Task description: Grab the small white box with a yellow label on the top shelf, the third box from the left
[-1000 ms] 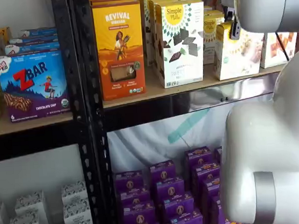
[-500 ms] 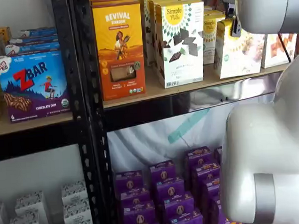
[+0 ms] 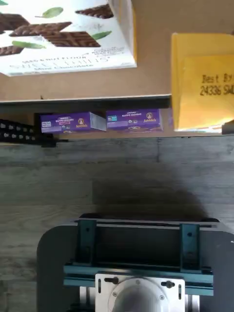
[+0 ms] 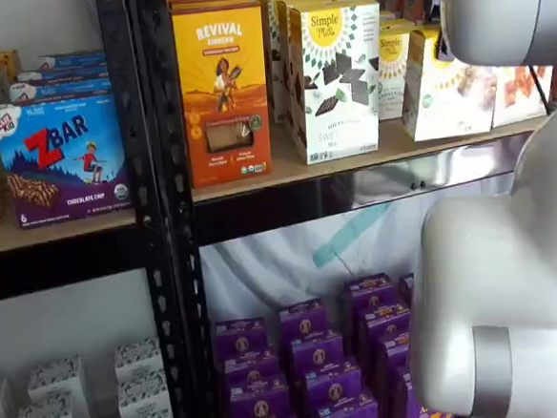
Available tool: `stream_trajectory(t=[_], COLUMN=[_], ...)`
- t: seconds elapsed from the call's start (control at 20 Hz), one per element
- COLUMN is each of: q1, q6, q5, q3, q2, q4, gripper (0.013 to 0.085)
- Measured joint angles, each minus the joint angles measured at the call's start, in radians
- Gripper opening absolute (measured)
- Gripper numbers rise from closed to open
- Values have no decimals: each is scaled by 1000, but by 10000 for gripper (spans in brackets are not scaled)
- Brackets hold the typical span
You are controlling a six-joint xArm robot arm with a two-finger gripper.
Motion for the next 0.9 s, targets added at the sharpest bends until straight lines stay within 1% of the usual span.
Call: stream_trajectory(t=[0.3, 0.6, 0.9], q1=[-11, -18, -14], q6=[-12, -21, -20], q5=[37, 65, 76], q3=[19, 75, 137], q2=[-39, -108, -173], q4=[-12, -23, -34], gripper=[290, 290, 290])
